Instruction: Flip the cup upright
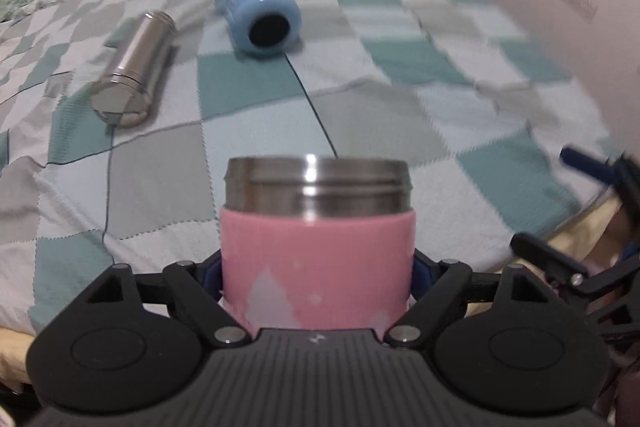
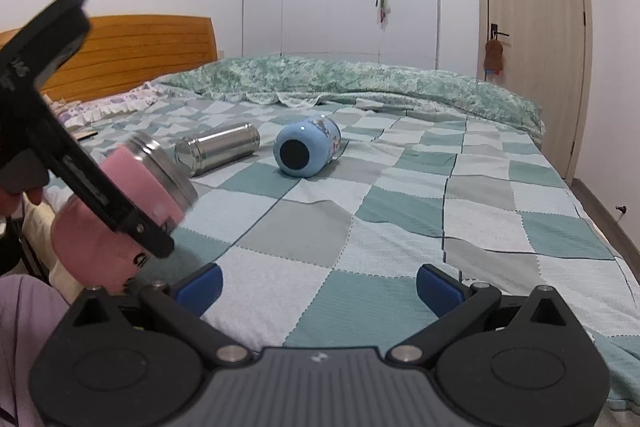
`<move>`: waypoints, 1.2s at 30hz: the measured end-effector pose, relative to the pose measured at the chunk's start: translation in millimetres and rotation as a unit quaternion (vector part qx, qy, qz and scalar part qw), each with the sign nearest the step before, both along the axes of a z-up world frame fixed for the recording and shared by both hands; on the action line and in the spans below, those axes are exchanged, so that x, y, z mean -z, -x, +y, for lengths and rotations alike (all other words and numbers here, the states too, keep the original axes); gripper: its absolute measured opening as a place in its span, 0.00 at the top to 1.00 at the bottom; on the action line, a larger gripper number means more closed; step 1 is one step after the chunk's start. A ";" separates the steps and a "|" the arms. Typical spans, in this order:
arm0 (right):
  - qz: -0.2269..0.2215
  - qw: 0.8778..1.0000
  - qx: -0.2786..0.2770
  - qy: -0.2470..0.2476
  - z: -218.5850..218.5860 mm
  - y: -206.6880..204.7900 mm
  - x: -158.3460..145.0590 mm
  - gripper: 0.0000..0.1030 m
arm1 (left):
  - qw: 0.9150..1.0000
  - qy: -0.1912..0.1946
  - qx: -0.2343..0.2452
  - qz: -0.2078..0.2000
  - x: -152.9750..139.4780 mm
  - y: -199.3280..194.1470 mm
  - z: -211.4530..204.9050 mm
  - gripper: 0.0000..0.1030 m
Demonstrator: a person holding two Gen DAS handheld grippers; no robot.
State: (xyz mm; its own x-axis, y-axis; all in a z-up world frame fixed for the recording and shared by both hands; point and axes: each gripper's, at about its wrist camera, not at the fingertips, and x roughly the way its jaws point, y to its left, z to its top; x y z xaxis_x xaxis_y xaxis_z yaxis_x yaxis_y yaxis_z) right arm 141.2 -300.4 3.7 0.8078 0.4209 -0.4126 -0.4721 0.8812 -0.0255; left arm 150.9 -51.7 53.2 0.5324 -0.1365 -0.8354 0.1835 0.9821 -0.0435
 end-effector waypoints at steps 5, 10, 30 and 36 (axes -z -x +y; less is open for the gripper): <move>-0.029 1.000 -0.006 -0.008 6.4 6.9 -3.6 0.00 | 0.994 0.050 -0.031 -0.091 -17.5 23.8 29.9 0.19; -0.059 0.998 -0.016 -0.018 24.7 10.1 -7.1 0.00 | 0.978 0.049 -0.073 -0.188 -35.6 37.8 66.2 0.19; -0.088 0.996 0.008 -0.013 76.0 -2.0 0.4 0.00 | 0.933 -0.020 -0.189 -0.305 52.2 -0.5 155.2 0.15; -0.095 0.995 0.007 -0.018 74.6 11.1 -4.3 0.00 | 0.916 -0.023 -0.183 -0.356 30.5 41.2 146.8 0.00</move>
State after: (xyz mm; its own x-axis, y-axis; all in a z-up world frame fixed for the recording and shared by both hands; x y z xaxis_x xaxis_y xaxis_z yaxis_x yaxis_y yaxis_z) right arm 130.1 -225.8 8.0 0.8759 0.4206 -0.2365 -0.4494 0.8895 -0.0826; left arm 109.7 95.1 22.7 0.9481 0.1860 -0.2580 -0.1921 0.9814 0.0017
